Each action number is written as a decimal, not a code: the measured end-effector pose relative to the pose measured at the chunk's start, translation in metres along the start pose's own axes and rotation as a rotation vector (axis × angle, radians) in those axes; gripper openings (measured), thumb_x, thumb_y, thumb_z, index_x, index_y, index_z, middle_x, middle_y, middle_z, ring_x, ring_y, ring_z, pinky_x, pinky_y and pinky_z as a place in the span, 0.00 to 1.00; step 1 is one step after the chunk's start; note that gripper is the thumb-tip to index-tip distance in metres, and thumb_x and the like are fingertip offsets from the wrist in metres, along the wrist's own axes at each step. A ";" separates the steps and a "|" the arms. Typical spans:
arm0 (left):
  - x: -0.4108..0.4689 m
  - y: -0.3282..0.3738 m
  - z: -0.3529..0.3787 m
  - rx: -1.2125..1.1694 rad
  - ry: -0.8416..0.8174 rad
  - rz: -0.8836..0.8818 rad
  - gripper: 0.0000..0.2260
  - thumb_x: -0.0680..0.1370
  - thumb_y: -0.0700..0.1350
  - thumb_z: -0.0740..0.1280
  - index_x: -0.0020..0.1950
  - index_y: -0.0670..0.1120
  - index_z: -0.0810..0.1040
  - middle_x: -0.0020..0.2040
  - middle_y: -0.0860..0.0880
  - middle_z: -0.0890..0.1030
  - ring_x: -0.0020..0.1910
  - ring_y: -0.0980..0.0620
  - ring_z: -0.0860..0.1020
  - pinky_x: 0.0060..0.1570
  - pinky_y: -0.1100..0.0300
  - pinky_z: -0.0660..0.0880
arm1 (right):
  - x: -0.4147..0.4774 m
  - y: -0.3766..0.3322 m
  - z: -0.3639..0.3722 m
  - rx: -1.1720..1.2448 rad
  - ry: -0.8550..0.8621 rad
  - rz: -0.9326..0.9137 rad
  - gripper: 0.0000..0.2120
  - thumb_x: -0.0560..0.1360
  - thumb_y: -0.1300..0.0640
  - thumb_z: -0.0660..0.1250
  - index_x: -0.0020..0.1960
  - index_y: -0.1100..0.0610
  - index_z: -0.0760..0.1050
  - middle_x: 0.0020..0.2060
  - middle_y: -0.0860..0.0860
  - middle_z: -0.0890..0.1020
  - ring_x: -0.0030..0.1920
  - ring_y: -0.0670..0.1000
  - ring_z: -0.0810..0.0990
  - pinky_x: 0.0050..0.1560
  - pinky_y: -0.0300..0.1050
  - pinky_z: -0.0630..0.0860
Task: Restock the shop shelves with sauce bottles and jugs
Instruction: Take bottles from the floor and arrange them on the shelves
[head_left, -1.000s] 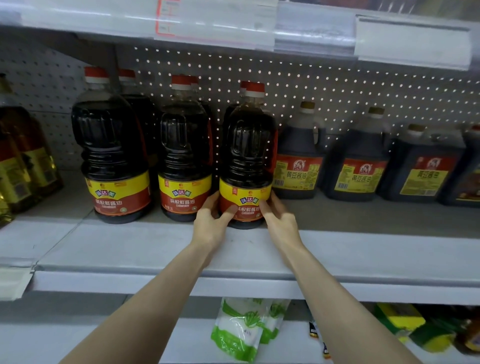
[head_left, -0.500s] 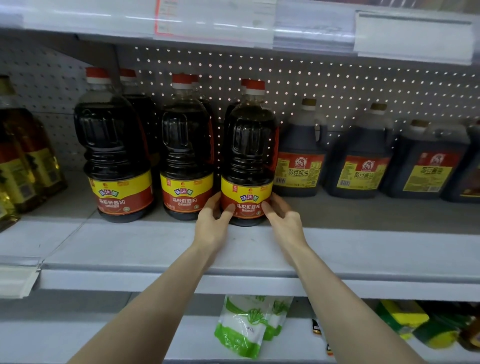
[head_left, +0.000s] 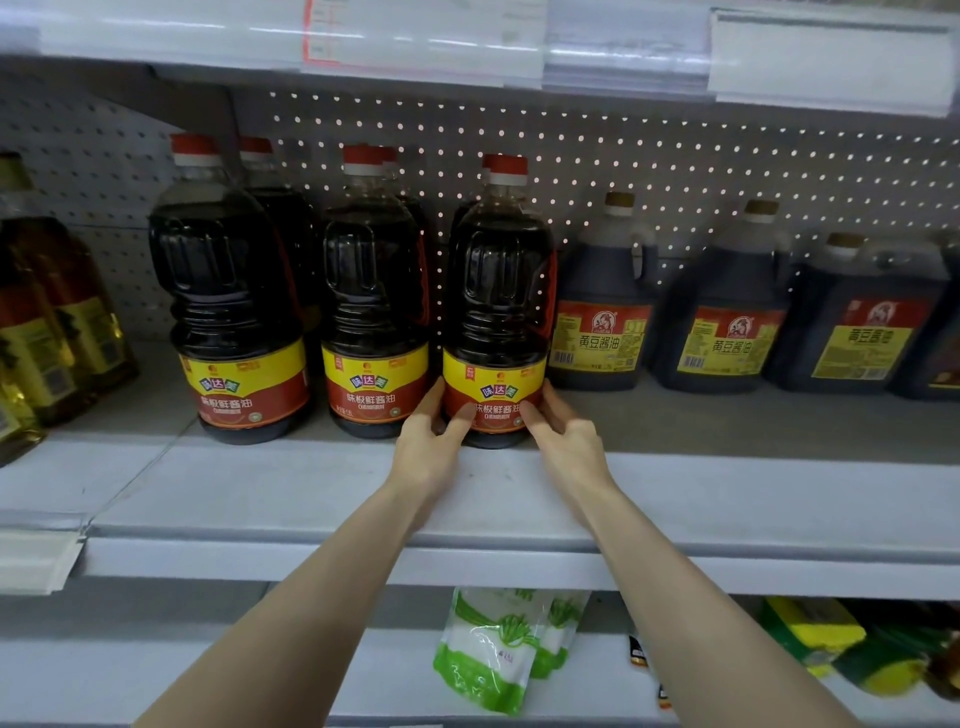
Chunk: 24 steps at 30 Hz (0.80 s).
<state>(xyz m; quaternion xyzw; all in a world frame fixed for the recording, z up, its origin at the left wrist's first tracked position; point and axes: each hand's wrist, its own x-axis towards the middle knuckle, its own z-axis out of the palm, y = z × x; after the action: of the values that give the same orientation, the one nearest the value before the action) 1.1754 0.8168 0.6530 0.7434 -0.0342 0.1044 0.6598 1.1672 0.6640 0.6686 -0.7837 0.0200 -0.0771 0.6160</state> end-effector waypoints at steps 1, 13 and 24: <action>0.000 0.000 0.000 -0.003 0.001 0.001 0.24 0.80 0.46 0.64 0.76 0.49 0.63 0.68 0.53 0.73 0.67 0.54 0.71 0.64 0.60 0.67 | 0.000 0.000 0.000 -0.006 -0.003 0.000 0.26 0.79 0.49 0.64 0.75 0.48 0.63 0.69 0.49 0.73 0.69 0.52 0.70 0.64 0.40 0.65; 0.000 -0.002 -0.001 -0.049 -0.026 0.000 0.25 0.80 0.47 0.64 0.77 0.50 0.61 0.69 0.55 0.72 0.68 0.56 0.70 0.67 0.58 0.67 | 0.000 -0.004 -0.001 -0.068 -0.023 0.007 0.25 0.80 0.48 0.61 0.76 0.48 0.61 0.70 0.49 0.72 0.70 0.52 0.68 0.62 0.39 0.64; 0.001 -0.002 -0.001 -0.053 -0.015 -0.003 0.26 0.80 0.46 0.64 0.77 0.50 0.60 0.70 0.55 0.71 0.68 0.56 0.69 0.66 0.60 0.66 | 0.000 -0.005 -0.001 -0.089 -0.056 0.019 0.26 0.80 0.47 0.61 0.76 0.49 0.60 0.70 0.49 0.72 0.70 0.52 0.69 0.61 0.38 0.64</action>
<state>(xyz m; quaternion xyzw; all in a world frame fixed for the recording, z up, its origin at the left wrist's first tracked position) 1.1763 0.8180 0.6514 0.7263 -0.0409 0.0970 0.6793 1.1671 0.6640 0.6737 -0.8118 0.0137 -0.0482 0.5817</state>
